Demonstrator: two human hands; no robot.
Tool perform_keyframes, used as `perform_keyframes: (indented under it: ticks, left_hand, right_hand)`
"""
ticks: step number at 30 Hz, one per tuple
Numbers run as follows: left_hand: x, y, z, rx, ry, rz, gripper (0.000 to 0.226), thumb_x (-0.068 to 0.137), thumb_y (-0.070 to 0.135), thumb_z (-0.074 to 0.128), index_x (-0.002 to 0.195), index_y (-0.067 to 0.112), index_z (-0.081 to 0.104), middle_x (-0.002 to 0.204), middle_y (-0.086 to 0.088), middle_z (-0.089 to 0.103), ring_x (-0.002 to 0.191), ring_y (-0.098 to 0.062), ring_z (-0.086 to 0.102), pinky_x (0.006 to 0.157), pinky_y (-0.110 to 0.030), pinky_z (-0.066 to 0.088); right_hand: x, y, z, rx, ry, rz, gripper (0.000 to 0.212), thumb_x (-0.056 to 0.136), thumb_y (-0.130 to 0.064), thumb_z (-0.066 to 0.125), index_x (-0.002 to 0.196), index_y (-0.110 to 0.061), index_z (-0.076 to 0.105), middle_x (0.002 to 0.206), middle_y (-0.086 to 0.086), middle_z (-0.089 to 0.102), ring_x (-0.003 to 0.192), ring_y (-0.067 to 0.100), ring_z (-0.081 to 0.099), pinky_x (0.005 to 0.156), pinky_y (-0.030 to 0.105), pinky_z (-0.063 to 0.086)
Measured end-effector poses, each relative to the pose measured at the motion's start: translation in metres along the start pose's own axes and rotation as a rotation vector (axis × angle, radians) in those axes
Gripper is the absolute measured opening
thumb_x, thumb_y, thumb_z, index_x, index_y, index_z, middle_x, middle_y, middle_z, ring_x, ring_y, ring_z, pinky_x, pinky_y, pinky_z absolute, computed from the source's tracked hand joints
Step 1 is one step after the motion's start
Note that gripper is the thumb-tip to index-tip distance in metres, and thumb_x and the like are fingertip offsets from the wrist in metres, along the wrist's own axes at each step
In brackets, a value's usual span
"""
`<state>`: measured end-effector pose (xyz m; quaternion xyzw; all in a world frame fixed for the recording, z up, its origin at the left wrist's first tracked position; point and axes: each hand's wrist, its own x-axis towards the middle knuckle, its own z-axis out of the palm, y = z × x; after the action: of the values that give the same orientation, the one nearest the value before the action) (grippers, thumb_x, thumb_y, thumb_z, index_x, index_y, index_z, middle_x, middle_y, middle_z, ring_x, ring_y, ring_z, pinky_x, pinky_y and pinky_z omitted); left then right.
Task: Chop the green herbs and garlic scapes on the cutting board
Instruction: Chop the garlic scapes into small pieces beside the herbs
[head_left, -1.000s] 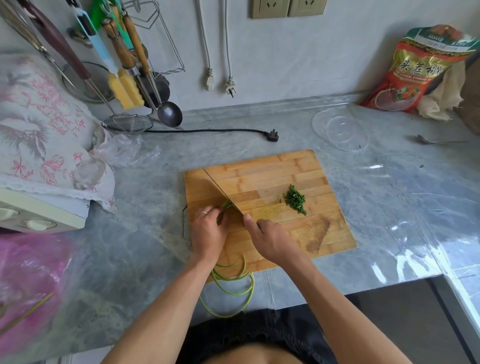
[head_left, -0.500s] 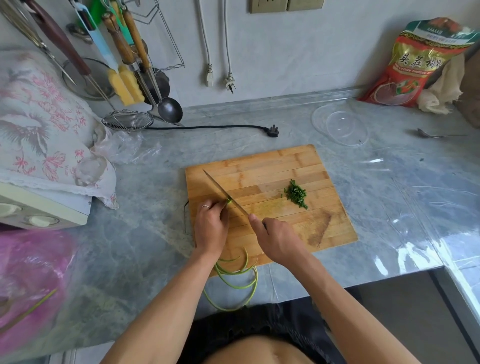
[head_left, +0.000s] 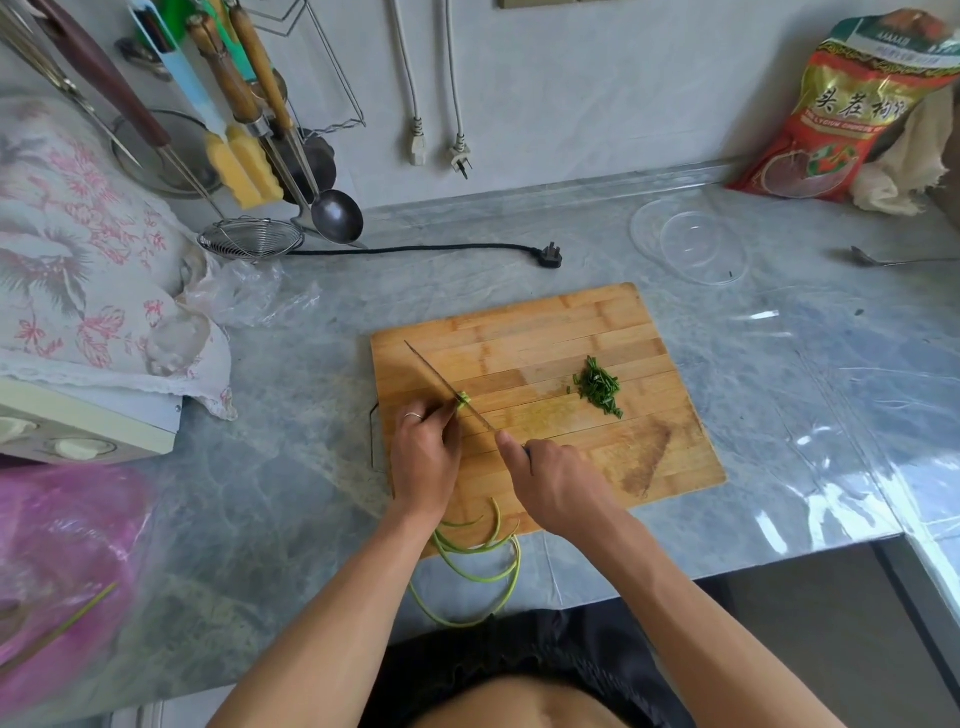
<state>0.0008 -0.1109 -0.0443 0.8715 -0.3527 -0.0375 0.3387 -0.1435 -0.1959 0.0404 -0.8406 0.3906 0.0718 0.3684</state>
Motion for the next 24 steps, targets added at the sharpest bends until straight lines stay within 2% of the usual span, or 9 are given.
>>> perform_keyframes:
  ticks: [5,11,14,18,20,24]
  left_hand:
    - [0.001,-0.002,0.002,0.007,-0.001,0.002,0.015,0.088,0.009,0.066,0.1,0.011,0.076,0.091,-0.008,0.065,0.086,-0.031,0.06,0.069,-0.034,0.047]
    - [0.0,-0.003,0.003,0.009,0.008,0.028,0.028,0.083,0.001,0.07,0.109,0.011,0.075,0.096,-0.007,0.065,0.09,-0.03,0.06,0.074,-0.029,0.046]
    - [0.0,0.0,0.001,0.02,0.021,0.03,0.025,0.083,0.001,0.069,0.106,0.01,0.075,0.092,-0.009,0.063,0.087,-0.031,0.058,0.071,-0.034,0.049]
    - [-0.001,0.001,0.001,0.01,0.016,0.02,0.023,0.084,0.001,0.069,0.104,0.01,0.076,0.09,-0.009,0.064,0.087,-0.031,0.058,0.069,-0.038,0.051]
    - [-0.001,0.002,0.001,0.008,0.016,0.011,0.022,0.084,0.003,0.069,0.102,0.011,0.076,0.089,-0.009,0.064,0.088,-0.031,0.058,0.069,-0.039,0.052]
    - [-0.003,0.0,0.003,0.027,0.014,0.017,0.019,0.084,0.006,0.071,0.102,0.011,0.076,0.091,-0.008,0.064,0.089,-0.03,0.057,0.069,-0.04,0.053]
  right_hand:
    - [0.002,0.0,0.008,0.021,0.015,0.018,0.06,0.094,-0.066,0.023,0.065,-0.017,0.039,0.062,0.005,0.049,0.054,0.023,0.046,0.052,0.035,0.035]
    - [0.008,0.001,0.013,0.034,0.0,0.038,0.06,0.095,-0.066,0.023,0.066,-0.016,0.041,0.064,0.006,0.05,0.058,0.026,0.049,0.053,0.035,0.038]
    - [0.013,0.001,0.012,0.058,-0.01,0.023,0.062,0.093,-0.066,0.023,0.064,-0.014,0.038,0.059,0.005,0.045,0.051,0.022,0.042,0.051,0.035,0.036]
    - [0.013,-0.002,0.008,0.025,-0.043,0.035,0.062,0.097,-0.063,0.024,0.066,-0.013,0.042,0.062,0.006,0.048,0.053,0.021,0.043,0.054,0.034,0.038]
    - [0.014,-0.002,0.006,0.032,-0.061,0.045,0.062,0.097,-0.064,0.024,0.067,-0.012,0.044,0.063,0.007,0.05,0.053,0.022,0.045,0.051,0.033,0.037]
    - [0.015,-0.003,0.01,-0.022,-0.057,0.026,0.063,0.092,-0.068,0.018,0.066,-0.015,0.039,0.062,0.004,0.044,0.051,0.018,0.039,0.048,0.033,0.033]
